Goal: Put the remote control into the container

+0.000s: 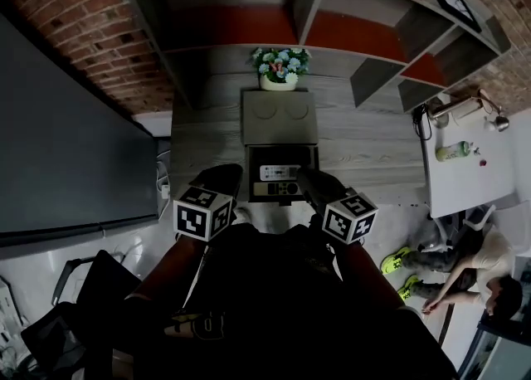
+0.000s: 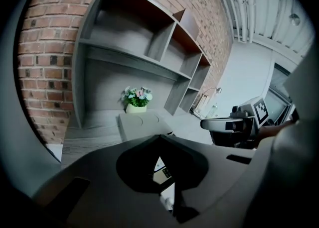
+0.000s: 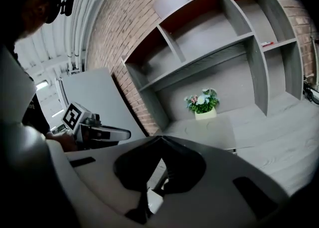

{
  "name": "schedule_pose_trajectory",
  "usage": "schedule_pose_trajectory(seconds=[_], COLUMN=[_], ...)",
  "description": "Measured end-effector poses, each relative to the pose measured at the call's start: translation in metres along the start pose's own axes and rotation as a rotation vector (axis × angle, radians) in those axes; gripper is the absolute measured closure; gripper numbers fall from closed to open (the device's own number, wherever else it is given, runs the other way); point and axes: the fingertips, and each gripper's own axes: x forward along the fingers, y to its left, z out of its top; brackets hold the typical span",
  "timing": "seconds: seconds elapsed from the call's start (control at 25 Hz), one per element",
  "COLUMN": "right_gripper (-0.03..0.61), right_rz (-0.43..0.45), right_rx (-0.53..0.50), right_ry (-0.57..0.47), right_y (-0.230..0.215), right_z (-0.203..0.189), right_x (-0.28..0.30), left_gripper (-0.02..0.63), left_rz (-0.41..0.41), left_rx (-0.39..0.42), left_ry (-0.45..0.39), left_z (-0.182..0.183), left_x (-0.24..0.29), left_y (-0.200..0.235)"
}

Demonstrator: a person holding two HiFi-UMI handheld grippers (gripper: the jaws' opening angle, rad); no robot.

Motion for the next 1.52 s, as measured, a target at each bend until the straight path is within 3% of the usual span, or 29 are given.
schedule_pose_trajectory(seconds=[0.12, 0.32, 0.8, 1.04, 1.32, 1.52], right_gripper=[0.571, 0.571, 0.571, 0.571, 0.571, 0.571], right_rz=[0.031, 0.039, 0.096, 0.136, 0.162, 0.116], right_rx=[-0.022, -0.211, -0.213, -0.154, -0.201, -0.175], right_ry=[-0.020, 0.039, 0.007, 0.038, 0.037, 0.015], right_y=[0.014, 0.023, 0.003, 0.009, 0.018, 0.021], right_z=[0.007, -0.007, -0.041, -0.083, -0.088, -0.082], right_x=[-0.014, -0.043, -0.149, -0.182, -0.190, -0.188], left_gripper=[0.606, 0.607, 0.607, 0.607, 0.607, 0.607], left_rz=[-0.002, 0.009, 0.086, 0.108, 0.153, 0.085], left_rx=[0.022, 0.029, 0.024, -0.011, -0.002, -0.006], left_ry=[-0.039, -0.036, -0.049, 0.010, -0.011, -0.053], left_z=[0.008, -0.009, -0.057, -0.098, -0.106, -0.087], left_x=[-0.005, -0.005, -0.002, -0.008, -0.024, -0.026], left_y=[-0.024, -0.071, -0.176, -0.217, -0.221, -0.220])
